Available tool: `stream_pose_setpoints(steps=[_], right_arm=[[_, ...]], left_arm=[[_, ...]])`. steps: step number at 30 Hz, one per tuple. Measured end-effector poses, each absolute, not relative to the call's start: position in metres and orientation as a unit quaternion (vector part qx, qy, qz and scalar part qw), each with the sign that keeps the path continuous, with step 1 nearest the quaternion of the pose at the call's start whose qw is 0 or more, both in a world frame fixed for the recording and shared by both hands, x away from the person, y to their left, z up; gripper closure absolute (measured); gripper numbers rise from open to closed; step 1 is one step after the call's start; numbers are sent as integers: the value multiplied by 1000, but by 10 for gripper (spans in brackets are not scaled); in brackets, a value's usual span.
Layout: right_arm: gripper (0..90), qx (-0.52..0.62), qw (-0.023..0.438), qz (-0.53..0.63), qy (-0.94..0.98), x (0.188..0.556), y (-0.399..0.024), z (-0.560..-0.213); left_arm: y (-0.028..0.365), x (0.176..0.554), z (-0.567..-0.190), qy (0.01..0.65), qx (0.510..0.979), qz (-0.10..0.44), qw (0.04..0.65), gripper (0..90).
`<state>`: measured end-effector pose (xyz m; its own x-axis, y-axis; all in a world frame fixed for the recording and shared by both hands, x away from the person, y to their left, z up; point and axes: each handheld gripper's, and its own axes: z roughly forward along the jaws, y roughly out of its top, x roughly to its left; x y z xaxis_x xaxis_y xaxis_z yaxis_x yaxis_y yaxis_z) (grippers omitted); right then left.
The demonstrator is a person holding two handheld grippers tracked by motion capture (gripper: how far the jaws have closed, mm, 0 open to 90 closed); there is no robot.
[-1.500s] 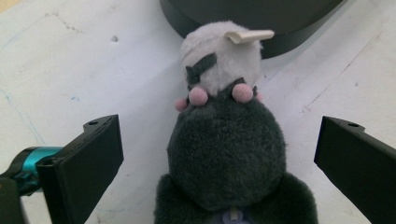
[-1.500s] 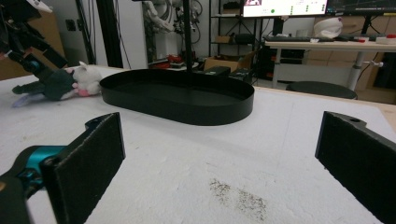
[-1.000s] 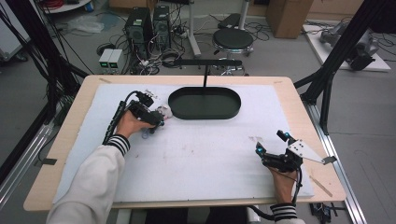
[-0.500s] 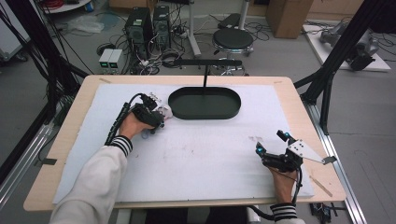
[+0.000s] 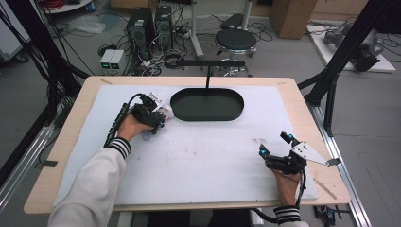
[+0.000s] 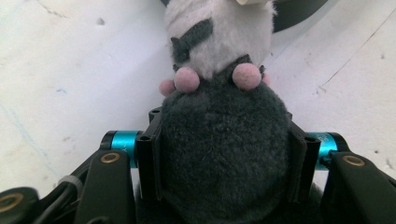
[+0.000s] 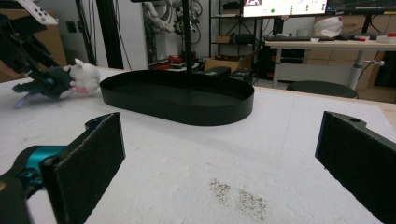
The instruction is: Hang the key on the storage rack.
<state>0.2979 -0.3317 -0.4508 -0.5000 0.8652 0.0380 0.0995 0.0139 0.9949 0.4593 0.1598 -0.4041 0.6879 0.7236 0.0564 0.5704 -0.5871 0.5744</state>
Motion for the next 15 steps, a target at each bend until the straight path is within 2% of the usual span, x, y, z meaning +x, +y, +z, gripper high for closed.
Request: stream_pose_setpoints(steps=[15], right_arm=[[4,387,312,590,636,302,-333,-449]], left_arm=[[178,437,-362,322,863,129,367,457]])
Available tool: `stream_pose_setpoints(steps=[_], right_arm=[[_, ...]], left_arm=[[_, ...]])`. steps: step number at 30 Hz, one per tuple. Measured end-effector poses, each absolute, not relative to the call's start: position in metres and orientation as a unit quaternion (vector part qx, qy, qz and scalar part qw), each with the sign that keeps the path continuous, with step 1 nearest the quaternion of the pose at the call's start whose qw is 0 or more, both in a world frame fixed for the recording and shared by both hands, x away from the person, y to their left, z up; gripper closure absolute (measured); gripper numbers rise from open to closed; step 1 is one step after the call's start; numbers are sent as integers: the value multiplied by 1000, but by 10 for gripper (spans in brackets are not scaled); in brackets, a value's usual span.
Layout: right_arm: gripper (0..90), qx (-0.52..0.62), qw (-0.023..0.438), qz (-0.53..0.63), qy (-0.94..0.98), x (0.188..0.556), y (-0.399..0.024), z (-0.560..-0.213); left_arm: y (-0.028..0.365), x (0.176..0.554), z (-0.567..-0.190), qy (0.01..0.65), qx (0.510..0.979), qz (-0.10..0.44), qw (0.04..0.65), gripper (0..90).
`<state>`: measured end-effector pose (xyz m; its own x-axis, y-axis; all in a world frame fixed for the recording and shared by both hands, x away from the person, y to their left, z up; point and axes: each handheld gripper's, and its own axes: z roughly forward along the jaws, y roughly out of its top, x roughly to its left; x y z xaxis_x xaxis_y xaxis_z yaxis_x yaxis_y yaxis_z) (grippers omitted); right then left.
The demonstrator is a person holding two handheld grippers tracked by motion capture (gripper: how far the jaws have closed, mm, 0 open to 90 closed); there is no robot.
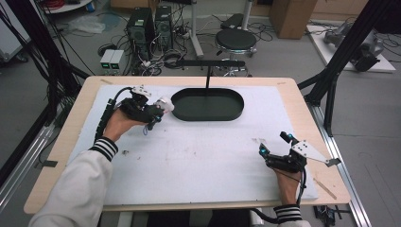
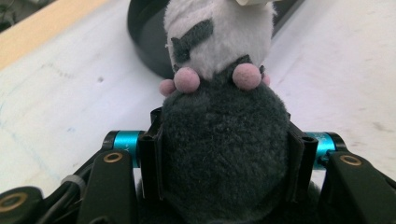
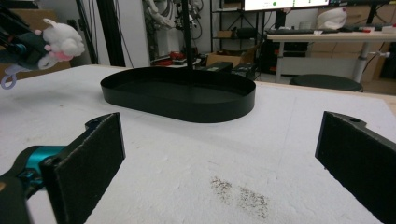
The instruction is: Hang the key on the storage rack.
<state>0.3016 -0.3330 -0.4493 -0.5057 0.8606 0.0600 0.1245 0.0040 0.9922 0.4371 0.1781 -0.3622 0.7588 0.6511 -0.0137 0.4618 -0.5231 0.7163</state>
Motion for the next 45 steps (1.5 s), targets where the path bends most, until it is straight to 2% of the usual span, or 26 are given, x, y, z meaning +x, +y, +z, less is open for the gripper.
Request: stream_pose_setpoints(steps=[6,13,24,31,45], right_arm=[[4,391,301,594,635,304,-334,-445],[4,374,287,598,649,309,-331,-424],[4,323,229,602,694,323,-317,-394],[4,262,183,597,735,334,-293,-368],[4,183,149,582,778,350,-249,-337]], left_arm=[[182,424,-348,291,860,130,399,457],[184,410,-336,257,860,122,424,457],[169,393,-329,192,867,97,450,457],[158,386,-327,158,867,76,466,457],[141,374,-324,117,871,54,474,457]])
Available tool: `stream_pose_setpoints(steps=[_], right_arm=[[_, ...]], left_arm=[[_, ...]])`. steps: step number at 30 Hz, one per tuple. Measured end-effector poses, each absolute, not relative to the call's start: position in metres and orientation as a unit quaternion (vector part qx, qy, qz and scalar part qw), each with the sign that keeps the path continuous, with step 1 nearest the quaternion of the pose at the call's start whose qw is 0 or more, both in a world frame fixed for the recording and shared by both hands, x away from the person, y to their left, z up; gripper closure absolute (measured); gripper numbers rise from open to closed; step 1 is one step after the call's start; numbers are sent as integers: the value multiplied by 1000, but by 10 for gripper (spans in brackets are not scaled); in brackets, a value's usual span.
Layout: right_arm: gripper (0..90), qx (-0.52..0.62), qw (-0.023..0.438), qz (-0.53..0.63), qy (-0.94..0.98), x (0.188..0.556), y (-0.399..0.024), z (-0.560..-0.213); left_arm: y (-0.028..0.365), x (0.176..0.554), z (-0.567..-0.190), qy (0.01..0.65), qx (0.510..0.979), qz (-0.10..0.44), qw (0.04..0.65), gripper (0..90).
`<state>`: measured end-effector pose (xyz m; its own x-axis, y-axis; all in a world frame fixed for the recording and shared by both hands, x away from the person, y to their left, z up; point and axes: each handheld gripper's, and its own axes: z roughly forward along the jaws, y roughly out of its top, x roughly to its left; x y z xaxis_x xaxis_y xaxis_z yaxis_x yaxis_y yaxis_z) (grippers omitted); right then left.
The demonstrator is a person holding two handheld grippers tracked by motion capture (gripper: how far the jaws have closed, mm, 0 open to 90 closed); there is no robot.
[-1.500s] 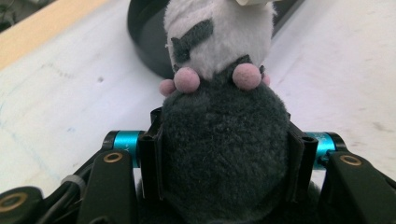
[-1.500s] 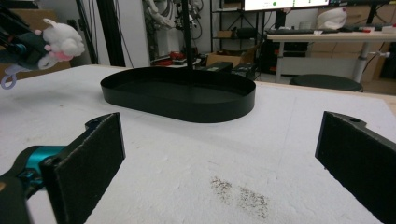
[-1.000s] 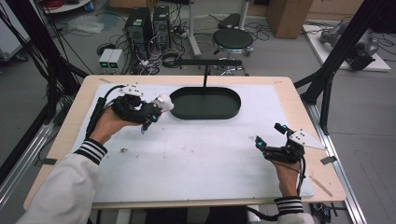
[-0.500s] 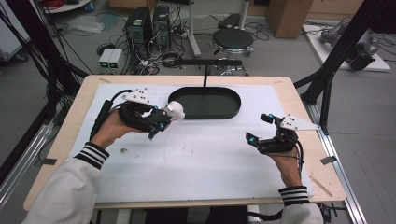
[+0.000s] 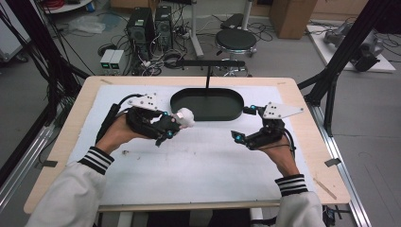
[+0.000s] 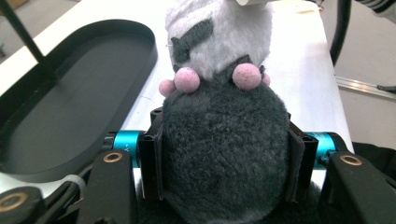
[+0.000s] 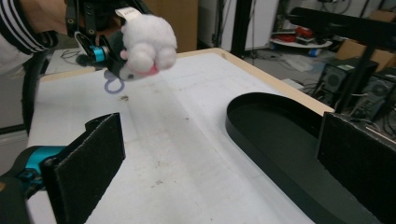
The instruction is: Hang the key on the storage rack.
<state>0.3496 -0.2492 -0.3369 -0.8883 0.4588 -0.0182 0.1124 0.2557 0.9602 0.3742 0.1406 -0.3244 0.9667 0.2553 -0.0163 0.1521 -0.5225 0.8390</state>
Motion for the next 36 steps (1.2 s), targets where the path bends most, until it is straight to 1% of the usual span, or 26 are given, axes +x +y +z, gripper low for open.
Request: stream_pose_setpoints(steps=[4,6,8,11,21,27,31,34,36], right_arm=[[4,167,134,580,786,353,-239,-331],[4,153,123,583,789,355,-233,-329],[4,142,113,582,793,356,-228,-327],[4,131,99,576,801,357,-221,-323],[4,87,73,542,833,360,-196,-314],[4,56,63,516,853,361,-181,-315],[5,41,44,501,863,361,-168,-321],[5,32,38,489,871,361,-162,-323],[6,26,43,481,876,360,-158,-325]], left_arm=[[134,371,-326,105,875,49,469,456],[129,369,-325,101,876,57,468,457],[126,368,-324,98,876,47,470,458],[121,365,-325,86,880,47,464,457],[105,360,-328,60,890,40,450,457],[101,359,-331,51,893,33,446,457],[98,358,-333,46,895,30,442,457],[96,357,-335,43,897,27,439,457],[97,358,-336,42,900,27,434,457]])
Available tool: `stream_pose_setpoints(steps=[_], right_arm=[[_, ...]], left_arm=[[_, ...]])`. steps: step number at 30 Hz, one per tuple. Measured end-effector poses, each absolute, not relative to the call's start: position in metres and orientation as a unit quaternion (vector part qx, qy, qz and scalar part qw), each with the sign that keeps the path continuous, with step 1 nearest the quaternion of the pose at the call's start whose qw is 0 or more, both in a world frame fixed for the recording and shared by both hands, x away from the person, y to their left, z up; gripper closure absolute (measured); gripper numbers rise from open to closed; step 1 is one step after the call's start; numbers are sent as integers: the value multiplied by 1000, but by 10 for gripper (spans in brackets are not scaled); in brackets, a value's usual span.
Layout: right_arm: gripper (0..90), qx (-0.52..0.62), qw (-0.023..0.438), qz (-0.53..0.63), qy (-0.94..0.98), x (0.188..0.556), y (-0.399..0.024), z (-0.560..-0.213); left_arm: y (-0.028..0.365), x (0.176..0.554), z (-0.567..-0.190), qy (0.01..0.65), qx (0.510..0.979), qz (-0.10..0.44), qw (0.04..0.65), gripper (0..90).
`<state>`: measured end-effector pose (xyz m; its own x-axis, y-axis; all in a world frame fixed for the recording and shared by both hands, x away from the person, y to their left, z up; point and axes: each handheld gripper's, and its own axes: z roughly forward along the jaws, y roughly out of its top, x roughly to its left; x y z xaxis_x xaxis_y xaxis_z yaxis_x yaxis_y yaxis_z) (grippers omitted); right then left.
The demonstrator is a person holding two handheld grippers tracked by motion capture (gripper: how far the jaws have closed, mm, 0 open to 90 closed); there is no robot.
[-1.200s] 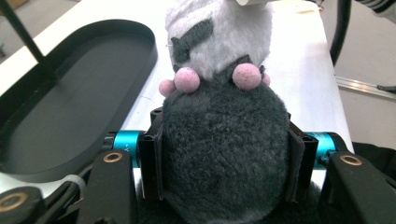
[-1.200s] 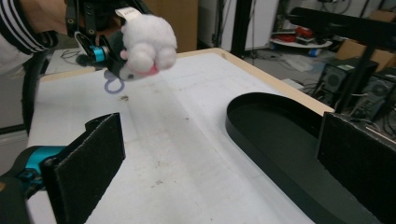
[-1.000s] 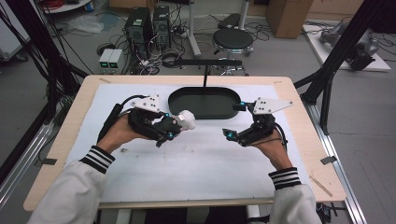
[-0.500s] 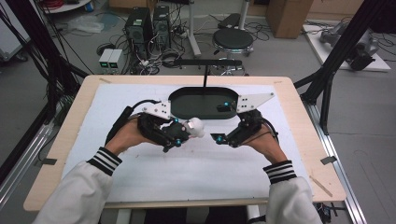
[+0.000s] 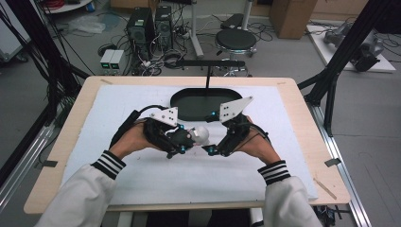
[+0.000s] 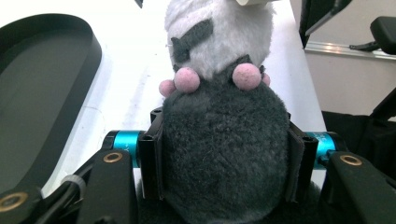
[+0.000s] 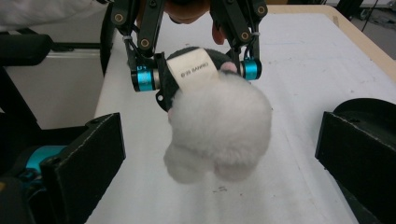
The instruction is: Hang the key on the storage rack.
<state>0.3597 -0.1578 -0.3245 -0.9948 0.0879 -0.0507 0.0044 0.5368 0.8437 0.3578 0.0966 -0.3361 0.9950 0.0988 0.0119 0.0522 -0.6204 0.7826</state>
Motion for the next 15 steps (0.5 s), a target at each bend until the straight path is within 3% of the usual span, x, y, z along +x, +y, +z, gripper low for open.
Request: stream_pose_setpoints(steps=[9,11,15], right_arm=[[89,27,13,474,880,362,-149,-328],[172,24,8,466,884,362,-148,-329],[188,21,0,463,886,362,-146,-330]], left_arm=[[95,358,-339,37,900,20,434,456],[95,359,-340,35,901,20,432,456],[96,359,-340,32,900,17,434,456]])
